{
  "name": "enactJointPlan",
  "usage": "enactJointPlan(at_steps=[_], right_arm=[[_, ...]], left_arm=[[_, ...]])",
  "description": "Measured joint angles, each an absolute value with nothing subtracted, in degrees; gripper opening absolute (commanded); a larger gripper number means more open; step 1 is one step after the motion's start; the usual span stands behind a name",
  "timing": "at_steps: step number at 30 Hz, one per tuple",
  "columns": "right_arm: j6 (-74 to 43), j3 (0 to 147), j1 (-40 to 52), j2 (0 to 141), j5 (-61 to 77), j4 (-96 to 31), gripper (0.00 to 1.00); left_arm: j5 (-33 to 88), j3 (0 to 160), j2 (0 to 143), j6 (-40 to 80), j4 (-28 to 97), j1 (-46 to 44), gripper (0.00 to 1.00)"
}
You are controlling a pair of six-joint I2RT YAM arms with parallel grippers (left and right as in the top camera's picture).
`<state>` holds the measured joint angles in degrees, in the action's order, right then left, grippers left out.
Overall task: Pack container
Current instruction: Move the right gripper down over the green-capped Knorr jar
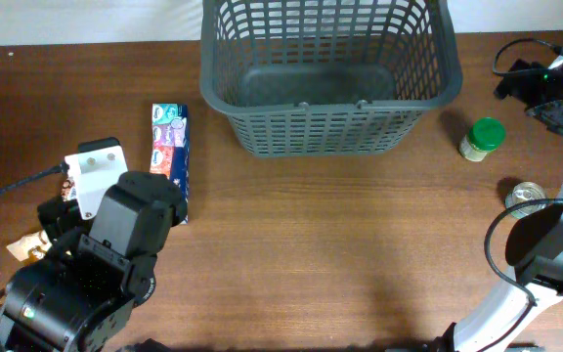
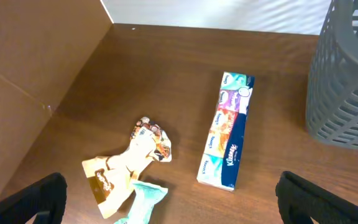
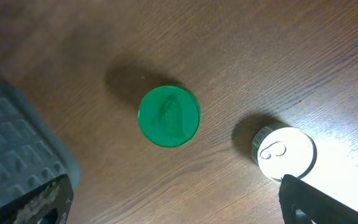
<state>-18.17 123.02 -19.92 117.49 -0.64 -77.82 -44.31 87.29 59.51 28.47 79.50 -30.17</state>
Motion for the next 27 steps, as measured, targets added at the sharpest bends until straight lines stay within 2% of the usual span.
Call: enactJointPlan(at_steps=[12,27], right_arm=[[-18.1,123.0,-19.9,124.8,-0.8,-77.7,0.99],[-18.6,123.0,-19.9,127.0,-1.2,-76.4,0.99]], left_arm=[[-43.9,87.3,59.5,28.5,79.5,-30.2,1.0],[-43.9,87.3,59.5,28.5,79.5,-30.2,1.0]])
